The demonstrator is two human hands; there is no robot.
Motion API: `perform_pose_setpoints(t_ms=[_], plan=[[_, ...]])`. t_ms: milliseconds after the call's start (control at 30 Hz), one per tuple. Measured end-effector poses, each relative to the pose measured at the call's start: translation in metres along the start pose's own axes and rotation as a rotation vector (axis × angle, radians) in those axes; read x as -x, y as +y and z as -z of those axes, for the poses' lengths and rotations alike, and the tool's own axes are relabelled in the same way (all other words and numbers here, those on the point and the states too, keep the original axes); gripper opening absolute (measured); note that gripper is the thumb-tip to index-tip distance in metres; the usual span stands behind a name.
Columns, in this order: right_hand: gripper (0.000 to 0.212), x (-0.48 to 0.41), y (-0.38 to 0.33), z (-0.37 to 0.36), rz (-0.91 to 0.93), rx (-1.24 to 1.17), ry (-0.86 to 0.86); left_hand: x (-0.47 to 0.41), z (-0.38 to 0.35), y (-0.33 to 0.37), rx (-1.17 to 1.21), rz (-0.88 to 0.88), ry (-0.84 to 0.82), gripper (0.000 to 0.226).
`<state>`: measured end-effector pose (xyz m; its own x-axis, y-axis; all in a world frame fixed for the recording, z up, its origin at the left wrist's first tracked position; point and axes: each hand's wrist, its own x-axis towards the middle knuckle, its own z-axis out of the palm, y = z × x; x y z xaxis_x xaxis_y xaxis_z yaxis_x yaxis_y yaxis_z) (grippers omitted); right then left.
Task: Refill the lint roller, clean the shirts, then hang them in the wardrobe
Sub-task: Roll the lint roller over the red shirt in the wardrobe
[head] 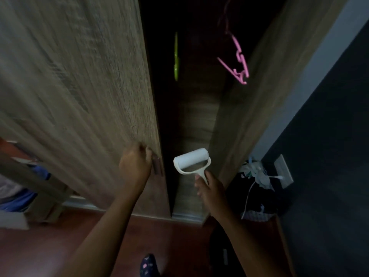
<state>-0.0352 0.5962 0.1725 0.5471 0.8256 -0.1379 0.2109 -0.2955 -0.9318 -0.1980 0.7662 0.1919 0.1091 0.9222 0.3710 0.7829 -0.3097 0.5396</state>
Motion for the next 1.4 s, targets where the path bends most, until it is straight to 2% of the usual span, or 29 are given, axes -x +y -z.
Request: perform_pose_setpoints(t_ms=[67,133,233,333,633,1100,1267,1400], plan=[[0.022,-0.01,-0.01,-0.02,-0.006,-0.019,0.01,-0.016,0.024,0.002,0.121,-0.109,0.183,0.027],[0.024,-0.02,-0.019,-0.041,-0.017,-0.037,-0.005,-0.038,0.046,0.001,0.231,-0.204,0.312,0.044],[0.025,-0.034,-0.036,-0.075,-0.019,-0.026,-0.014,-0.077,0.069,0.0,0.287,-0.314,0.414,0.069],[0.026,-0.046,-0.054,-0.108,0.002,-0.033,-0.011,-0.11,0.078,-0.006,0.235,-0.349,0.487,0.081],[0.017,-0.071,-0.087,-0.187,0.028,-0.088,-0.041,-0.163,0.085,-0.077,0.018,-0.339,0.557,0.081],[0.016,-0.106,-0.131,-0.255,0.111,-0.077,-0.115,-0.204,0.113,-0.145,0.062,-0.349,0.584,0.08],[0.016,-0.113,-0.143,-0.271,0.145,-0.074,-0.126,-0.215,0.118,-0.163,0.053,-0.381,0.622,0.101],[0.015,-0.117,-0.155,-0.278,0.19,-0.061,-0.145,-0.22,0.123,-0.173,0.06,-0.369,0.628,0.104]])
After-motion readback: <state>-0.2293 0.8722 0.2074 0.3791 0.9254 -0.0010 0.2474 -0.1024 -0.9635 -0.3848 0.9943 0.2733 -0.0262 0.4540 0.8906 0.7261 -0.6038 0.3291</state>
